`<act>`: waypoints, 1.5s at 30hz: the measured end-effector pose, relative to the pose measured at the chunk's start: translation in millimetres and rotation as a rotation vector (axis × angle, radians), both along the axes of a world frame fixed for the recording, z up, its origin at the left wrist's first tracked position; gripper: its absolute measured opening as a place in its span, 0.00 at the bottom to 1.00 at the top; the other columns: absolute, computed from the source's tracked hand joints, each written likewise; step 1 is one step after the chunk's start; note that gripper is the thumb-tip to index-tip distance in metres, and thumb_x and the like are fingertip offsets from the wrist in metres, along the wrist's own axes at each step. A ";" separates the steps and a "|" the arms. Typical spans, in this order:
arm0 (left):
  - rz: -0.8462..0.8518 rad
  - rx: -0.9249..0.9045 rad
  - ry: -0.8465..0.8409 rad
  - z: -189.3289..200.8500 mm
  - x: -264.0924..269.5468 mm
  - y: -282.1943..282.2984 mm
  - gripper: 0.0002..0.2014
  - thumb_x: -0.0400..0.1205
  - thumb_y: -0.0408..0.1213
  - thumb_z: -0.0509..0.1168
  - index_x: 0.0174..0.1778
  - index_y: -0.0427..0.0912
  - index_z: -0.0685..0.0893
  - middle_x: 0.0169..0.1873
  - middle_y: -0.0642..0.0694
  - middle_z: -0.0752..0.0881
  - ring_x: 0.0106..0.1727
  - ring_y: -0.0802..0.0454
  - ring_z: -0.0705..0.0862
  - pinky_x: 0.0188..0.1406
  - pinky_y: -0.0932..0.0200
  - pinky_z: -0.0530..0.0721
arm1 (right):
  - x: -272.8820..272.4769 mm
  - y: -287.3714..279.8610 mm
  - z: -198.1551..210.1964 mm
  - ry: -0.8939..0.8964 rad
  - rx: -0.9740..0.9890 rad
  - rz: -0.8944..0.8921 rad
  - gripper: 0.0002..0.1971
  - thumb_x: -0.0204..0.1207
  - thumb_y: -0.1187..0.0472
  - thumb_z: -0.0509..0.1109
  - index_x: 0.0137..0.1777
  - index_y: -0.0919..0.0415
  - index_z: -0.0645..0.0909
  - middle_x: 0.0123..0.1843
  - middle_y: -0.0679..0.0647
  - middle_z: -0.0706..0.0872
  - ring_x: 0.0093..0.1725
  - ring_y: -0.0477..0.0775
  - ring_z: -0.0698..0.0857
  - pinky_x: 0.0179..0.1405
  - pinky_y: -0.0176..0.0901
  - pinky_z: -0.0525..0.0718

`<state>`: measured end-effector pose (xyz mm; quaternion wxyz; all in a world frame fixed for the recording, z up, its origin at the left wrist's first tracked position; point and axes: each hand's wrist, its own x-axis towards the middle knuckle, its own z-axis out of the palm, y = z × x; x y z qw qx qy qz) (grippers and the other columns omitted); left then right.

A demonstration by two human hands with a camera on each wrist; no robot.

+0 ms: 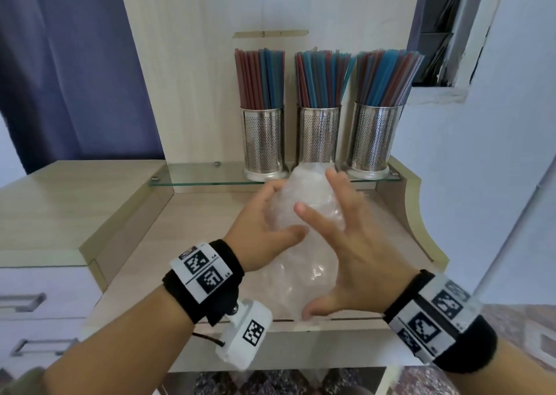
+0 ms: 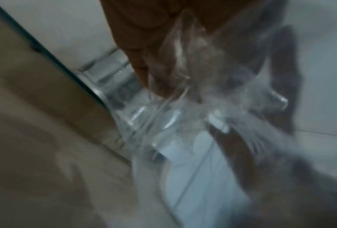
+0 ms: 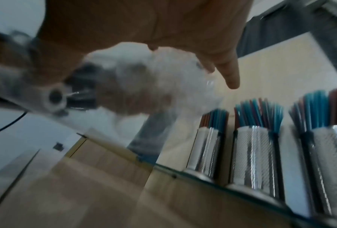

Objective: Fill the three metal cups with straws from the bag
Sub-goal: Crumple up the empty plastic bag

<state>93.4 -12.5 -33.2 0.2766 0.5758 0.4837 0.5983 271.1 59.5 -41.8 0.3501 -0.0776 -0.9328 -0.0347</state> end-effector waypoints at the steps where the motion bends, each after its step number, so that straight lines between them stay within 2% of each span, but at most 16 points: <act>1: -0.068 -0.020 0.011 0.6 8.3 -3.8 0.29 0.71 0.27 0.73 0.68 0.36 0.71 0.56 0.46 0.87 0.57 0.51 0.87 0.53 0.57 0.85 | -3.8 2.7 -7.1 0.029 -0.006 0.024 0.60 0.53 0.29 0.79 0.83 0.39 0.50 0.85 0.61 0.45 0.84 0.71 0.52 0.73 0.77 0.68; 5: -0.088 -0.066 0.341 6.3 21.1 -13.0 0.46 0.63 0.63 0.78 0.74 0.50 0.69 0.65 0.49 0.81 0.67 0.50 0.81 0.66 0.42 0.81 | 5.1 11.8 -13.0 0.283 -0.148 -0.015 0.36 0.65 0.50 0.78 0.73 0.45 0.69 0.66 0.60 0.76 0.63 0.51 0.77 0.59 0.49 0.82; 7: 0.065 -0.043 0.654 6.1 22.1 -18.2 0.61 0.51 0.73 0.75 0.78 0.66 0.51 0.74 0.52 0.65 0.76 0.49 0.68 0.74 0.44 0.72 | 17.7 13.5 -9.6 0.353 -0.257 -0.078 0.27 0.65 0.50 0.73 0.66 0.45 0.74 0.58 0.49 0.83 0.55 0.46 0.81 0.52 0.44 0.83; 9: 0.047 0.159 0.814 0.4 28.9 -18.2 0.68 0.49 0.70 0.79 0.80 0.64 0.45 0.79 0.47 0.53 0.81 0.47 0.57 0.78 0.47 0.66 | 29.3 8.3 -5.1 0.416 -0.443 -0.066 0.22 0.63 0.52 0.70 0.59 0.44 0.78 0.53 0.35 0.84 0.51 0.41 0.83 0.51 0.39 0.81; 11: -0.070 0.398 0.822 -10.4 41.9 -10.6 0.60 0.56 0.59 0.83 0.79 0.54 0.54 0.78 0.42 0.58 0.81 0.48 0.60 0.78 0.52 0.67 | 41.8 -4.7 -0.8 0.421 -0.611 -0.037 0.17 0.63 0.55 0.68 0.53 0.47 0.80 0.47 0.34 0.86 0.46 0.39 0.85 0.46 0.35 0.82; 13: -0.135 0.484 0.709 -21.7 55.0 -0.3 0.47 0.63 0.46 0.84 0.73 0.50 0.64 0.68 0.45 0.68 0.74 0.57 0.71 0.71 0.61 0.72 | 63.0 -16.7 -0.9 0.303 -0.878 0.090 0.19 0.67 0.61 0.71 0.59 0.57 0.78 0.47 0.44 0.87 0.48 0.46 0.88 0.44 0.38 0.85; 15: -0.146 0.398 0.640 -27.4 64.4 5.5 0.42 0.63 0.39 0.84 0.70 0.54 0.69 0.62 0.48 0.73 0.64 0.66 0.76 0.65 0.68 0.74 | 88.3 -22.0 -3.6 0.122 -1.065 0.141 0.36 0.66 0.55 0.78 0.75 0.52 0.68 0.62 0.43 0.85 0.61 0.41 0.85 0.55 0.36 0.85; 18: -0.144 0.246 0.601 -36.9 83.4 7.9 0.36 0.65 0.42 0.80 0.68 0.58 0.72 0.60 0.52 0.77 0.59 0.66 0.77 0.62 0.70 0.74 | 125.8 -31.3 -5.4 0.146 -0.753 -0.173 0.52 0.56 0.23 0.72 0.79 0.34 0.55 0.80 0.35 0.63 0.78 0.32 0.64 0.80 0.43 0.66; 21: -0.257 0.030 0.605 -44.5 132.5 9.3 0.41 0.65 0.27 0.79 0.74 0.47 0.71 0.62 0.61 0.72 0.60 0.72 0.71 0.62 0.78 0.68 | 159.0 -46.8 -22.8 0.004 -0.274 -0.166 0.59 0.58 0.25 0.73 0.84 0.39 0.44 0.86 0.63 0.42 0.86 0.60 0.51 0.83 0.42 0.58; 23: -0.409 0.076 0.578 -56.6 169.2 8.0 0.43 0.67 0.35 0.78 0.75 0.50 0.62 0.63 0.68 0.70 0.61 0.76 0.72 0.62 0.77 0.69 | 186.4 -57.4 -40.8 -0.010 -0.250 -0.212 0.53 0.62 0.30 0.76 0.82 0.36 0.49 0.85 0.66 0.43 0.86 0.54 0.50 0.78 0.30 0.61; 25: -0.556 -0.014 0.524 -73.8 197.3 8.1 0.54 0.65 0.39 0.82 0.75 0.63 0.50 0.66 0.60 0.71 0.63 0.71 0.76 0.63 0.71 0.74 | 215.9 -64.9 -60.8 0.029 -0.353 -0.306 0.44 0.62 0.36 0.78 0.76 0.36 0.60 0.82 0.59 0.54 0.80 0.39 0.57 0.68 0.24 0.67; 29: -0.750 -0.270 0.532 -90.5 236.6 3.2 0.65 0.66 0.38 0.83 0.75 0.73 0.34 0.77 0.44 0.64 0.75 0.57 0.71 0.70 0.53 0.77 | 283.7 -83.4 -111.0 0.175 -0.490 -0.480 0.28 0.65 0.46 0.75 0.66 0.44 0.73 0.67 0.59 0.70 0.68 0.46 0.71 0.68 0.27 0.69; 34: -0.416 0.025 1.018 -97.4 268.5 36.1 0.47 0.72 0.54 0.74 0.82 0.55 0.52 0.78 0.44 0.64 0.75 0.45 0.68 0.70 0.47 0.71 | 360.4 -107.2 -195.2 0.110 -0.578 -0.963 0.33 0.58 0.68 0.86 0.63 0.50 0.78 0.67 0.65 0.71 0.53 0.69 0.84 0.49 0.49 0.83; 37: -0.087 0.017 1.368 -108.8 274.0 73.6 0.42 0.73 0.57 0.69 0.80 0.50 0.58 0.77 0.37 0.65 0.75 0.34 0.66 0.72 0.37 0.69 | 392.4 -118.8 -248.6 -0.054 -0.740 -1.228 0.32 0.62 0.70 0.83 0.67 0.54 0.81 0.73 0.69 0.69 0.60 0.75 0.80 0.41 0.60 0.87; 41: 0.085 -0.155 1.492 -122.3 271.6 99.1 0.35 0.79 0.55 0.65 0.77 0.39 0.67 0.75 0.34 0.68 0.75 0.35 0.66 0.74 0.42 0.66 | 420.5 -119.0 -304.4 -0.221 -0.802 -1.396 0.30 0.69 0.67 0.77 0.71 0.52 0.77 0.76 0.66 0.65 0.68 0.74 0.71 0.34 0.57 0.81; 45: 0.158 -0.064 1.665 -141.9 268.7 105.1 0.29 0.82 0.55 0.58 0.67 0.33 0.77 0.65 0.31 0.78 0.70 0.35 0.71 0.70 0.44 0.65 | 437.1 -102.9 -350.5 -0.337 -0.866 -1.456 0.28 0.71 0.67 0.74 0.70 0.51 0.75 0.74 0.66 0.64 0.65 0.74 0.71 0.34 0.55 0.77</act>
